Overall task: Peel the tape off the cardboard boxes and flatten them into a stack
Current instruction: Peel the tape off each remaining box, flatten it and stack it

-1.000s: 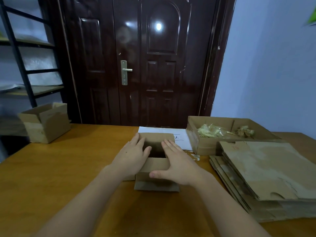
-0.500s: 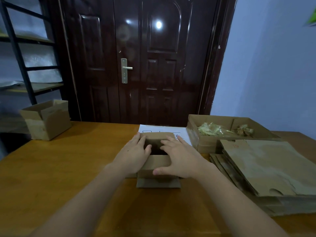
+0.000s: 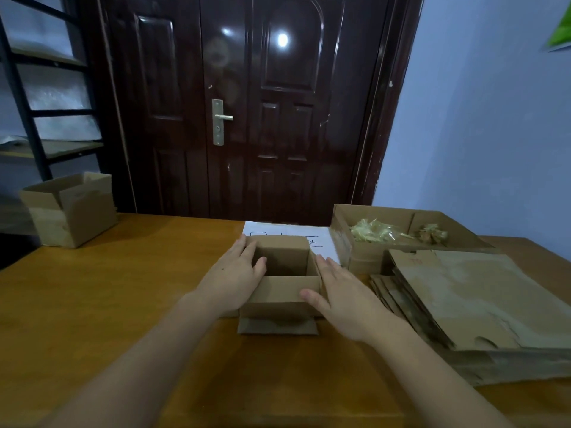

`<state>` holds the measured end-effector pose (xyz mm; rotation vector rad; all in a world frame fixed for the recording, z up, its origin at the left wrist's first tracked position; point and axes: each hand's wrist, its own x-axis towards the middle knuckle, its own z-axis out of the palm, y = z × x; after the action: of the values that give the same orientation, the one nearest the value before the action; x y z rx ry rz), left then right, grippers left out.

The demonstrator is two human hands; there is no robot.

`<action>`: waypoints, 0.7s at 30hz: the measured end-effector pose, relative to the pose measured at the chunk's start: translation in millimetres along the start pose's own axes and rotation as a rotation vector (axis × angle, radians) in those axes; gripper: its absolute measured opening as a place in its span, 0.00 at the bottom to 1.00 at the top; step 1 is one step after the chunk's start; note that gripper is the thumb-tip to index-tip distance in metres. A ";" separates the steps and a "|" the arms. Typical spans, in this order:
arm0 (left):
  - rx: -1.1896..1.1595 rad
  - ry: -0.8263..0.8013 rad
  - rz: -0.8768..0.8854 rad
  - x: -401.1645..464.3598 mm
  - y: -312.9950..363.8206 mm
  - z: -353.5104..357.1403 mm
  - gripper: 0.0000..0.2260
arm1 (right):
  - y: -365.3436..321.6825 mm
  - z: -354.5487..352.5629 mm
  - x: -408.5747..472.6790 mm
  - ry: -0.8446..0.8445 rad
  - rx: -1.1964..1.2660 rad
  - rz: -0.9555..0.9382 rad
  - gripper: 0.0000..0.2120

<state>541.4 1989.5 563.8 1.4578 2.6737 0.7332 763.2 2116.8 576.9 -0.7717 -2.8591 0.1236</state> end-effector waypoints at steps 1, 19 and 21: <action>-0.011 0.002 0.006 -1.0 0.3 -0.5 0.29 | 0.3 6.9 -0.2 0.012 0.078 0.022 0.44; -0.260 0.046 -0.006 -20.3 -6.2 -41.5 0.44 | -26.3 18.1 17.7 0.323 0.670 0.124 0.37; -0.346 0.049 -0.010 -20.8 -7.8 -39.5 0.45 | -30.5 11.0 19.0 0.305 0.729 0.125 0.38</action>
<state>538.1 1953.8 591.4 1.3512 2.4218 1.1737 730.0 2099.7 572.7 -0.7173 -2.2180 0.9118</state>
